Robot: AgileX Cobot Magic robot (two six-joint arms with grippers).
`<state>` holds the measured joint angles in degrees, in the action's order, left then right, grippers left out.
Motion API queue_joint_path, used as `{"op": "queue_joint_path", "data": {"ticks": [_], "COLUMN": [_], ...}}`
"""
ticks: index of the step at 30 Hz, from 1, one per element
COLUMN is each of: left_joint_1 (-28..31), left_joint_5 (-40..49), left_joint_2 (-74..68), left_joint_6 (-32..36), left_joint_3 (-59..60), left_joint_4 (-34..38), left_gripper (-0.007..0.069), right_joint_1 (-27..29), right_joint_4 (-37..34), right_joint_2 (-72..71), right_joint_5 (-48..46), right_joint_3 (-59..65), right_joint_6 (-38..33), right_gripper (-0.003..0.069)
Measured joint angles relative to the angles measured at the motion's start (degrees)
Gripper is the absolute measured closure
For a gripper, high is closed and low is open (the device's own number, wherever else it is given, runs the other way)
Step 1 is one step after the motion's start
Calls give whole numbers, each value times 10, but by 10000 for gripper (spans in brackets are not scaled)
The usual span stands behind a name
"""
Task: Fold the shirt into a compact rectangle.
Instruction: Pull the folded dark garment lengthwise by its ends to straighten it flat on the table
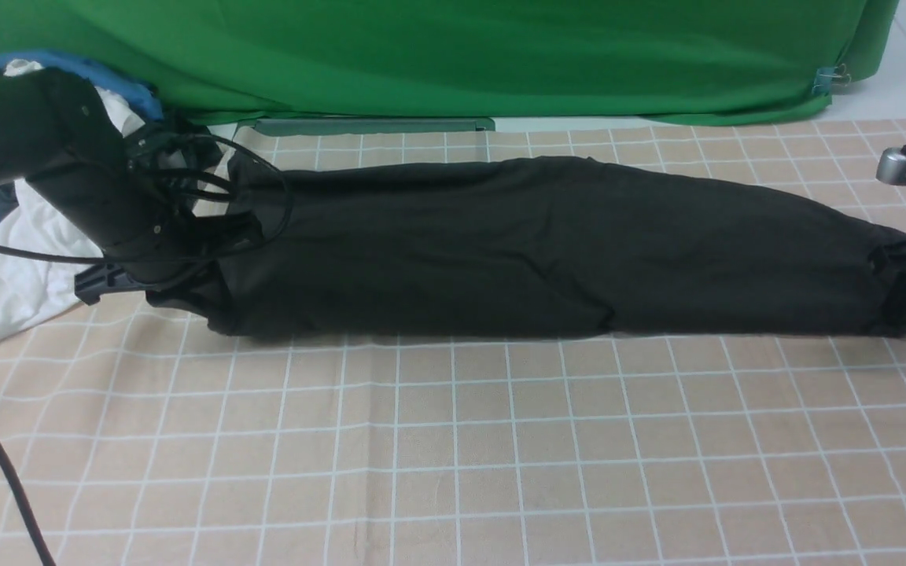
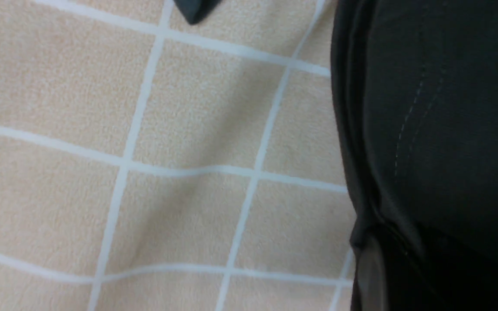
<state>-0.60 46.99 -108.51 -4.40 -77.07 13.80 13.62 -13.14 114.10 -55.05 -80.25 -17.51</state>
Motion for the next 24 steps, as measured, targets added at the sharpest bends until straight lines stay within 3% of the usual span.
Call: {"op": "queue_joint_path", "data": {"ticks": [5,8,16,21,24], "left_joint_1": [4,11,14,16,17], "left_joint_5": [29,48,119,120,121], "left_joint_2": [83,156,369,455,470], "left_joint_6": [-3,-18,-88,-84,-83], "left_joint_3": [33,115,334,390,398], "left_joint_4": [-7,-15,-66,-102,-111], "left_gripper": [606,606,608,605,578], "right_joint_1": [0,1,2,5,5], "right_joint_4": [10,25,140,163,166], "right_joint_2": [-85,-162,-309,-325,-325], "right_joint_5": [-68,-83,-89,-57,-54], "right_joint_3": [45,116,288,340,344], "right_joint_6": [14,31,74,92,110], "right_gripper": [589,589,585,543,470]}}
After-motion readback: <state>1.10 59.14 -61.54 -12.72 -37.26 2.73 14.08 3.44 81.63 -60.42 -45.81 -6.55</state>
